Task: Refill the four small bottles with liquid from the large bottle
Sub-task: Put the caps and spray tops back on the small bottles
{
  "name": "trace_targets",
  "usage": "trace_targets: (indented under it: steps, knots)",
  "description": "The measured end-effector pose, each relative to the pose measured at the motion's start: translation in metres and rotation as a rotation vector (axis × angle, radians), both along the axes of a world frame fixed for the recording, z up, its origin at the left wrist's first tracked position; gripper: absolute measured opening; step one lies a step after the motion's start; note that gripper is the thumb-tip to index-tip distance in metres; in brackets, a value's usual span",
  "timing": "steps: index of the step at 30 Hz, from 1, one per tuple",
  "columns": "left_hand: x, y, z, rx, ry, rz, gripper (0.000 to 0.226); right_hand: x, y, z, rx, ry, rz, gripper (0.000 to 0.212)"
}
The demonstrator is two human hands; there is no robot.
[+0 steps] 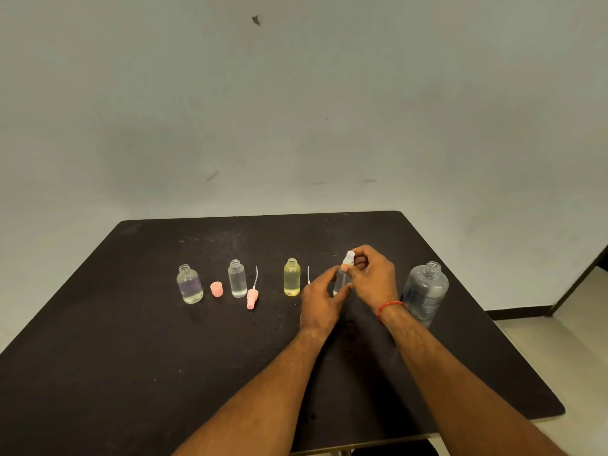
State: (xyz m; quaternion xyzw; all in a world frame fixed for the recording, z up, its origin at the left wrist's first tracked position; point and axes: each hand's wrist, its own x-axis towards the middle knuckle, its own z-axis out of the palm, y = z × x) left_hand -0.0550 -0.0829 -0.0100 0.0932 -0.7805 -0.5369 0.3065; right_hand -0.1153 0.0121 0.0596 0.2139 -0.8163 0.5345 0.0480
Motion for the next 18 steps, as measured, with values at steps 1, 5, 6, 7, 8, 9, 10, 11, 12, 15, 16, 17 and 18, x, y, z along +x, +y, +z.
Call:
trace_targets:
  steps: [1, 5, 6, 7, 8, 9, 10, 11, 12, 15, 16, 17, 18]
  knots:
    - [0.0004, 0.0003, 0.0005, -0.004, 0.003, 0.003, 0.033, -0.0005, -0.0002, 0.0009, 0.013, 0.003, -0.007, 0.021]
    - [0.0004, -0.0001, 0.0017, 0.004, -0.008, -0.009, 0.03, -0.006, 0.0014, 0.0046, 0.048, -0.007, 0.072, 0.031]
    - [0.0, -0.0005, 0.0009, 0.014, -0.005, -0.016, 0.031, -0.0068, 0.0021, 0.0047, 0.053, -0.009, 0.099, 0.034]
    - [-0.0008, -0.0009, 0.0, 0.019, -0.006, -0.016, 0.031, -0.0073, 0.0023, 0.0045, 0.057, -0.004, 0.113, 0.035]
    - [-0.0008, -0.0007, 0.0001, 0.021, -0.005, -0.014, 0.032, -0.007, 0.0022, 0.0042, 0.056, 0.008, 0.115, 0.033]
    - [-0.0002, -0.0002, 0.0005, 0.019, -0.005, -0.013, 0.031, -0.0064, 0.0018, 0.0036, 0.055, 0.017, 0.106, 0.031]
    - [0.0002, 0.0004, 0.0011, 0.016, -0.006, -0.014, 0.03, -0.005, 0.0013, 0.0037, 0.052, 0.02, 0.09, 0.028]
    - [0.0002, 0.0006, 0.0009, 0.023, -0.008, -0.015, 0.028, -0.0037, 0.0005, 0.0041, 0.047, 0.018, 0.069, 0.026]
    - [0.0004, 0.0005, 0.0006, 0.035, -0.005, -0.017, 0.028, -0.0019, -0.0005, 0.0046, 0.036, 0.015, 0.049, 0.024]
    - [0.0025, 0.001, 0.0013, 0.062, 0.003, -0.017, 0.03, 0.0015, -0.0042, 0.0044, 0.003, -0.003, -0.005, 0.021]
    - [0.0026, 0.0011, 0.0009, 0.063, 0.002, -0.017, 0.031, 0.0024, -0.005, 0.004, 0.0, -0.007, -0.013, 0.022]
    - [0.0024, 0.0012, 0.0005, 0.06, 0.002, -0.016, 0.032, 0.0023, -0.0055, 0.0037, 0.003, -0.009, -0.012, 0.022]
    - [0.0028, 0.0012, 0.0005, 0.052, -0.001, -0.011, 0.032, 0.0019, -0.0058, 0.0036, 0.009, -0.01, 0.0, 0.023]
